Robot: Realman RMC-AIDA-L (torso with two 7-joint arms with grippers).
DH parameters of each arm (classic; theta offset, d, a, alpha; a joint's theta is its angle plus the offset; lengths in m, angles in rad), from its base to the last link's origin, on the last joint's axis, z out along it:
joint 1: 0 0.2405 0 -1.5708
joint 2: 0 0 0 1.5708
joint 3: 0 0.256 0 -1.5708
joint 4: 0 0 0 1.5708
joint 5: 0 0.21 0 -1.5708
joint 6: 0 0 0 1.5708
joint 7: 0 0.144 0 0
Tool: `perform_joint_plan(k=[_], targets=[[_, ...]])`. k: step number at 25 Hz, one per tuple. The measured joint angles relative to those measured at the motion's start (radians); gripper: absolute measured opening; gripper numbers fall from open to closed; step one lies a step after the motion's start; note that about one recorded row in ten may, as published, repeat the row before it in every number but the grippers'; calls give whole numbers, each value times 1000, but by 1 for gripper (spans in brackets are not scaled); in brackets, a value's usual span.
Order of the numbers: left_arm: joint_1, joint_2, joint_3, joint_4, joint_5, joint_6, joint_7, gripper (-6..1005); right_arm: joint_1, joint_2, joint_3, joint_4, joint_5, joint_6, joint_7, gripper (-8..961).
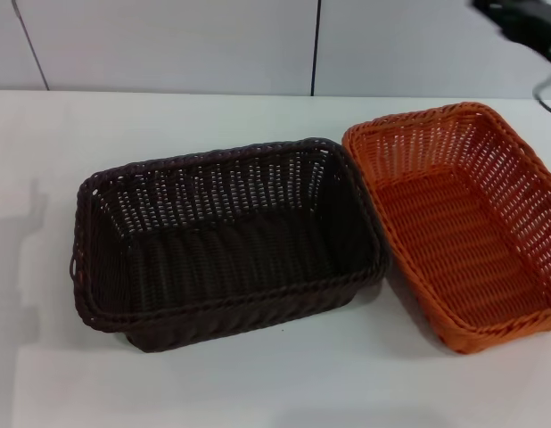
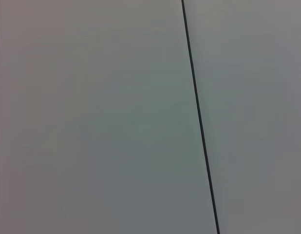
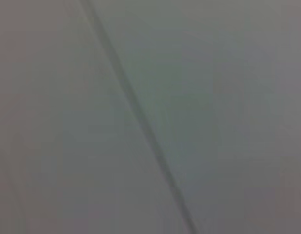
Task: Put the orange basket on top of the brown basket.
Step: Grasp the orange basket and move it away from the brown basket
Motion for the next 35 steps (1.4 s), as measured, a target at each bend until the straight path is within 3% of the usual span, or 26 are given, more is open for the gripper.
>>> perform_joint_plan(k=[3,8,9,10,11,13,14,16,20,22,27,35], targets=[[-5,1,1,6,-6,-16,10,797,12,-8,107,133,-166,238,19,694],[-18,2,-6,21,-14,-55,20,797,6,-51,178,458,-187,697,-110,694],[-24,2,-7,29,-15,-61,21,797,3,-52,197,513,-183,774,-139,694],[-36,2,-12,50,-16,-69,17,797,-5,-46,240,623,-161,942,-221,694],[-36,2,-12,50,-16,-69,17,797,-5,-46,240,623,-161,942,-221,694],[-50,2,-19,77,-17,-73,2,797,-14,-26,296,708,-107,1086,-338,695],[-50,2,-19,77,-17,-73,2,797,-17,-6,338,740,-50,1161,-428,695],[-70,3,-29,108,-19,-79,-25,797,-22,51,446,779,76,1295,-650,695],[-99,4,-48,151,-19,-85,-52,797,-10,209,735,809,221,1587,-1064,695],[-106,5,-53,163,-19,-92,-64,797,15,250,832,826,231,1742,-1172,695],[-119,9,-69,176,-19,-120,-72,797,38,253,863,888,239,2043,-1258,695],[-139,9,-110,195,-19,-157,-75,797,30,259,800,1026,239,2479,-1420,694]])
